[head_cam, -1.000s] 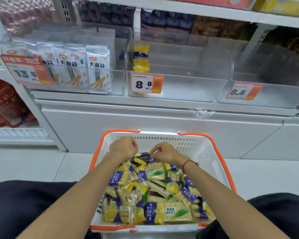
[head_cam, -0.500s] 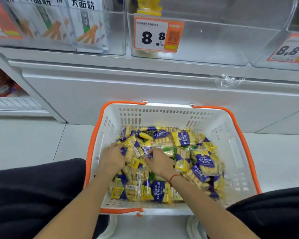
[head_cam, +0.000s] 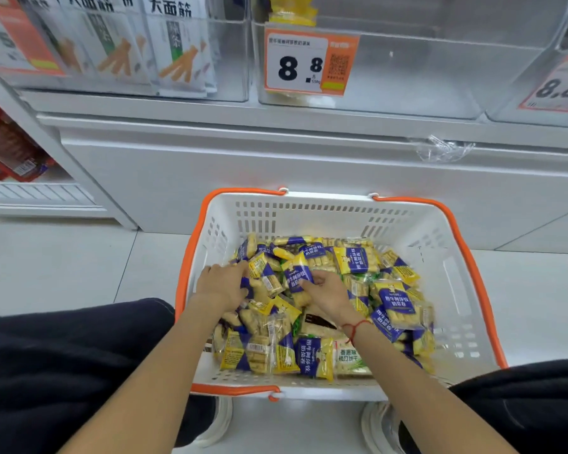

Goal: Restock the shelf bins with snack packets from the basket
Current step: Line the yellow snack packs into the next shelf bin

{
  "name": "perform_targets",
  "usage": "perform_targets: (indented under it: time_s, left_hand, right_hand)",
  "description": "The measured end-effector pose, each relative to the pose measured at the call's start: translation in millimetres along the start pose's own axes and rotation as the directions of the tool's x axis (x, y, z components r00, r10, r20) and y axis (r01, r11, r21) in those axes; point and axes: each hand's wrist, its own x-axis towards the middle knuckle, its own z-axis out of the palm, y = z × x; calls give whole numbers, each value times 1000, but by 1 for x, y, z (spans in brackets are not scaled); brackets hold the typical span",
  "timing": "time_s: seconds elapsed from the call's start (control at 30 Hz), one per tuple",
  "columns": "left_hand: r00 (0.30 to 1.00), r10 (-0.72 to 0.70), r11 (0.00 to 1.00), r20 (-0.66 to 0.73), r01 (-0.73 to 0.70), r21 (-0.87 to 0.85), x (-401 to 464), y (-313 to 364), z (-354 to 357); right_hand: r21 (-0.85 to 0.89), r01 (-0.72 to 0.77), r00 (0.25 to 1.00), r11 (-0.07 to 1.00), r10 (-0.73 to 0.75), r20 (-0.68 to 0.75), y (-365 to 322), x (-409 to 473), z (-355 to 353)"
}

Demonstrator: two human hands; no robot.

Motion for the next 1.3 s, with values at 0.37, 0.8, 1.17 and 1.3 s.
perform_targets:
  time_s: [0.37,0.8,1.17,1.3]
  left_hand:
    - [929,211,460,305,182,-869,-16,46,-33]
    - [967,13,-367,255,242,-898,-37,78,-16]
    - [952,-57,-93,300,294,-951,-25,80,-1]
    - [938,-47,-236,343,323,-916,-20,82,3]
  right_hand:
    - [203,91,964,975,-138,228,-36,-35,-73]
    - [239,125,963,963,-176,203,-22,-51,-52]
    - [-213,168,974,962,-195,-113,-22,-37,-63]
    - [-567,-260,934,782,56,-352,18,-21,-107]
